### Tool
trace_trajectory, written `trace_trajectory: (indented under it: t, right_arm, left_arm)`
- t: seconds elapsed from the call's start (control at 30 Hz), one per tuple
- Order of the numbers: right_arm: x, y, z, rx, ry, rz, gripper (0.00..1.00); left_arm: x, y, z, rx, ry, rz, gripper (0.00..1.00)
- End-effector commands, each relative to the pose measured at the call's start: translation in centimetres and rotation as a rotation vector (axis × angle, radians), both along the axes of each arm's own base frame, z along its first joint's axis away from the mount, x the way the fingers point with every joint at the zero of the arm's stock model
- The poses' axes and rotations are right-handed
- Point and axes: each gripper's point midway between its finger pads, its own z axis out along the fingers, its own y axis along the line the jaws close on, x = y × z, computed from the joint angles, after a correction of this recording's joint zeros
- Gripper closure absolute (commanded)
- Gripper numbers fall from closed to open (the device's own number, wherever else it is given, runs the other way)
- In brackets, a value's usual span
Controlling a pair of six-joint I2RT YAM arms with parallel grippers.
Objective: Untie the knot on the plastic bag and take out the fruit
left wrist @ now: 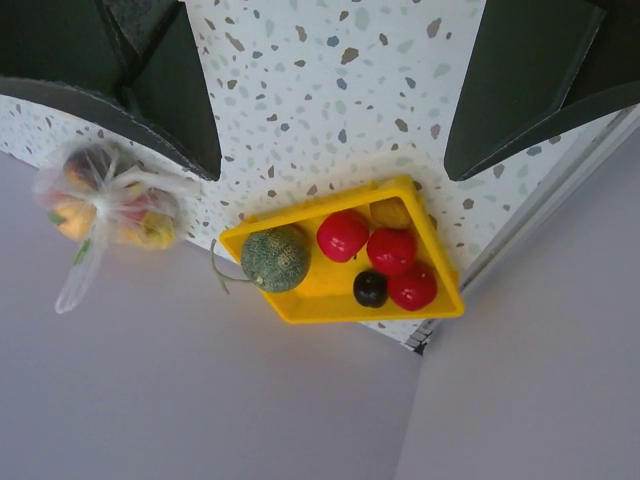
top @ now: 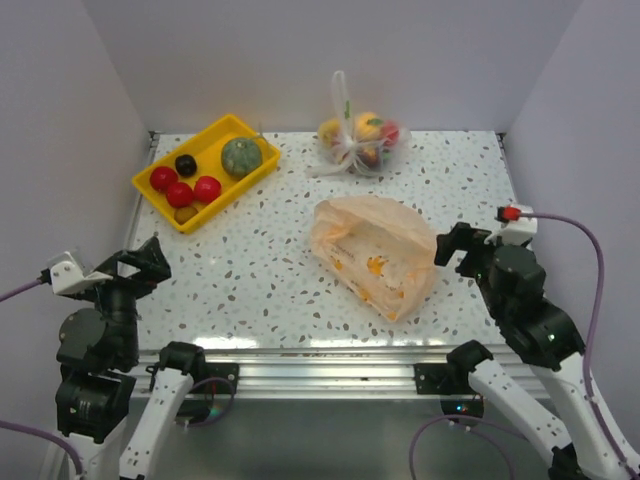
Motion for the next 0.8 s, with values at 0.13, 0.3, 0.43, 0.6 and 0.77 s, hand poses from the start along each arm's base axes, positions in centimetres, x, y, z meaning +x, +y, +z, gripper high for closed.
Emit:
trace_trajectory:
  t: [0.13, 0.3, 0.43, 0.6, 0.77]
  right_arm:
    - [-3.6, -4.8, 5.0, -0.026, -0.287, -0.096, 0.01]
    - [-5.4, -5.8, 5.5, -0.041, -0.402, -0.083, 0.01]
    - [-6.3, -6.3, 5.1, -0.049, -0.434, -0.079, 0.01]
    - [-5.9, -6.1, 3.8, -0.06, -0.403, -0.077, 0.01]
    - [-5.6, -6.5, 3.5, -0.071, -0.386, -0.109, 0.01]
  left_arm:
    - [-1.0, 1.8, -2.9, -0.036, -0.073, 0.099, 0.0]
    - [-1.8, 2.5, -2.9, -0.047, -0.174, 0.131, 0.0]
    - [-1.7, 2.7, -3.9, -0.044, -0.191, 0.146, 0.0]
    - [-1.1, 2.2, -5.4, -0.042, -0.187, 0.117, 0.0]
    - [-0.5, 2.2, -6.7, -0.049, -0.16, 0.131, 0.0]
